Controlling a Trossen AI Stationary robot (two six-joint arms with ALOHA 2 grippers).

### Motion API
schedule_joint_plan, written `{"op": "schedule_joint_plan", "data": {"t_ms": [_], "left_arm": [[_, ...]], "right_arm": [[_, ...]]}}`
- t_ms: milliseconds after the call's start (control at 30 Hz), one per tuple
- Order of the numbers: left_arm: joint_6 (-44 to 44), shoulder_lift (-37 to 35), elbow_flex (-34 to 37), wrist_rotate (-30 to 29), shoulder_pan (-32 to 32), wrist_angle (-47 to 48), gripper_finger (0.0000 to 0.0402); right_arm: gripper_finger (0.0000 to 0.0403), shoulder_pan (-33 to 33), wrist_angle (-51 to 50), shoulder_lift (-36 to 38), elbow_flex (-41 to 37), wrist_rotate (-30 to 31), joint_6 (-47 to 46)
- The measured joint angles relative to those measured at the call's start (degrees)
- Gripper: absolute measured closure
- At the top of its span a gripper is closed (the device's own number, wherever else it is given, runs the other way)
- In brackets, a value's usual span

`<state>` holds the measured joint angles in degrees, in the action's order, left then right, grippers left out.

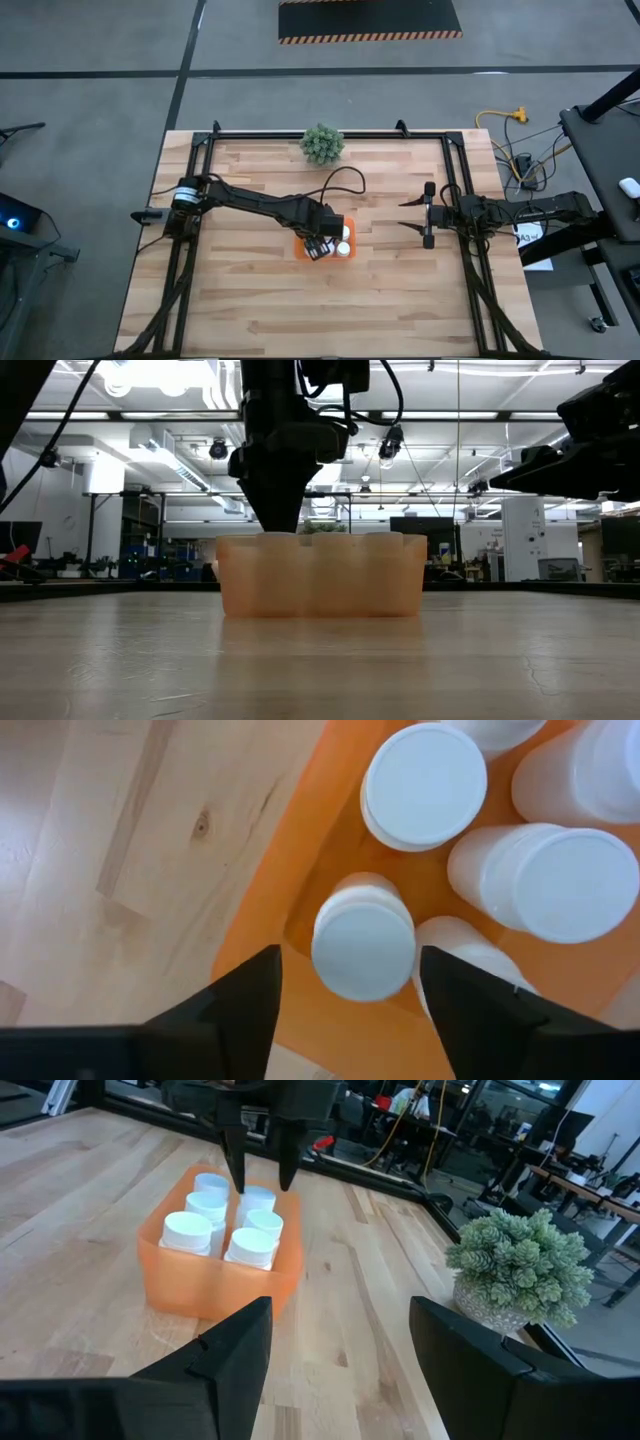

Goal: Pick and place pill bottles into a basket
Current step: Put the white medicine bottle into the orange bin, then return to Home Position

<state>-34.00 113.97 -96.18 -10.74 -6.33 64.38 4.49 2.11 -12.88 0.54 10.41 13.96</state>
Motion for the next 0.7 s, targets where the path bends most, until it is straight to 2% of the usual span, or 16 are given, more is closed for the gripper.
{"op": "schedule_joint_plan", "data": {"t_ms": [367, 600, 700], "left_arm": [[0.64, -0.27, -0.26, -0.77, 0.0, 0.07, 0.0175], [11.29, -2.47, -0.29, -1.35, -0.52, -1.67, 0.0174], [12.0, -2.54, -0.28, -1.27, -0.63, -4.38, 0.0174]], "right_arm": [[0.0177, 0.0, 0.0, -0.01, 0.0, 0.0, 0.0], [0.0177, 0.0, 0.0, -0.02, 0.0, -0.02, 0.0], [0.0177, 0.0, 0.0, -0.02, 0.0, 0.0, 0.0]]}}
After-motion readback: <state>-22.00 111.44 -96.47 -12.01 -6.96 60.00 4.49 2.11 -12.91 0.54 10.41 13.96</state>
